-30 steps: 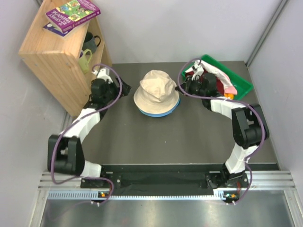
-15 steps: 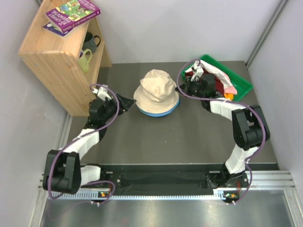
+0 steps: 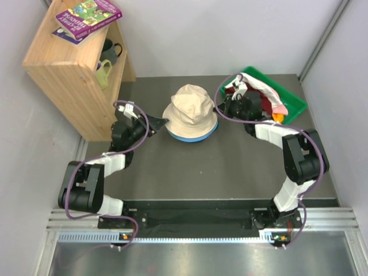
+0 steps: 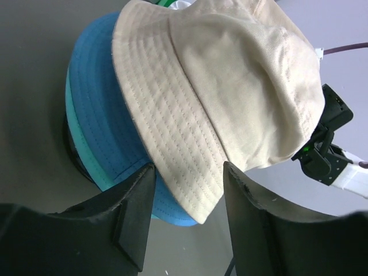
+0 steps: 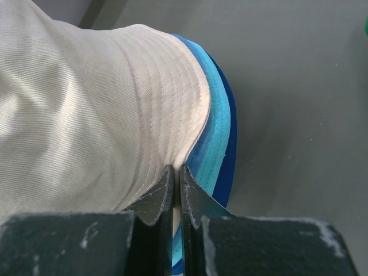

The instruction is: Stack the hats

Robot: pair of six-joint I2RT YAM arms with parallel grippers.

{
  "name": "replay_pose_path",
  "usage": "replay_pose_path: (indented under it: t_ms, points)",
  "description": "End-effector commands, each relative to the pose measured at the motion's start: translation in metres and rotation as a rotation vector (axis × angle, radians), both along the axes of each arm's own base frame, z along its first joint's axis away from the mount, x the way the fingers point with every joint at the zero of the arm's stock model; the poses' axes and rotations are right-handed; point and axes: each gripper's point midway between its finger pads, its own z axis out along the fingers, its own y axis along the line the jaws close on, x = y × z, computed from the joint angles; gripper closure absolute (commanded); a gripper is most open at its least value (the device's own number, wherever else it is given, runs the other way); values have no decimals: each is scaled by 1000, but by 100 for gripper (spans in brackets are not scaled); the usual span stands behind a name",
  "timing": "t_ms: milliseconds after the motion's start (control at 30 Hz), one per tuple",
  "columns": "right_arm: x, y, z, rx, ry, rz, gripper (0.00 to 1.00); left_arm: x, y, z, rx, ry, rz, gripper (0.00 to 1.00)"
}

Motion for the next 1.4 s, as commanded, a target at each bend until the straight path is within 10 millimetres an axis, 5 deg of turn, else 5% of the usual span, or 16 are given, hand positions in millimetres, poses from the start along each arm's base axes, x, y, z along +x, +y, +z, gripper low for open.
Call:
replay_pose_path:
  t_ms: [0, 333, 800, 1100, 1167, 1200, 1233, 1267, 1300, 1367]
  points:
    - [-15, 6, -4, -22, 26, 28, 100, 2, -7, 23, -38, -98, -37, 48]
    - [-18, 4, -7, -33, 35, 19, 100, 11, -9, 7, -91, -65, -28, 99]
    - [-27, -15, -35, -114, 113, -68, 100, 8, 19, -84, 43, 204, 156, 100]
    - [-31, -17, -28, -117, 105, -64, 100, 20, 19, -80, 131, 198, 144, 100]
    - [-34, -18, -20, -123, 105, -53, 92, 22, 19, -74, 156, 185, 138, 85]
    - [-35, -19, -8, -121, 81, -53, 82, 23, 23, -67, 195, 175, 152, 58]
    - [-34, -24, 1, -129, 63, -57, 70, 23, 26, -65, 221, 179, 160, 49]
    - [-37, -28, 4, -140, 69, -61, 48, 24, 30, -61, 249, 172, 175, 40]
    - [-39, -33, 23, -136, 34, -71, 39, 23, 40, -57, 311, 175, 212, 26]
    - [-38, -51, 39, -156, -1, -99, 27, 23, 53, -51, 368, 183, 261, 16]
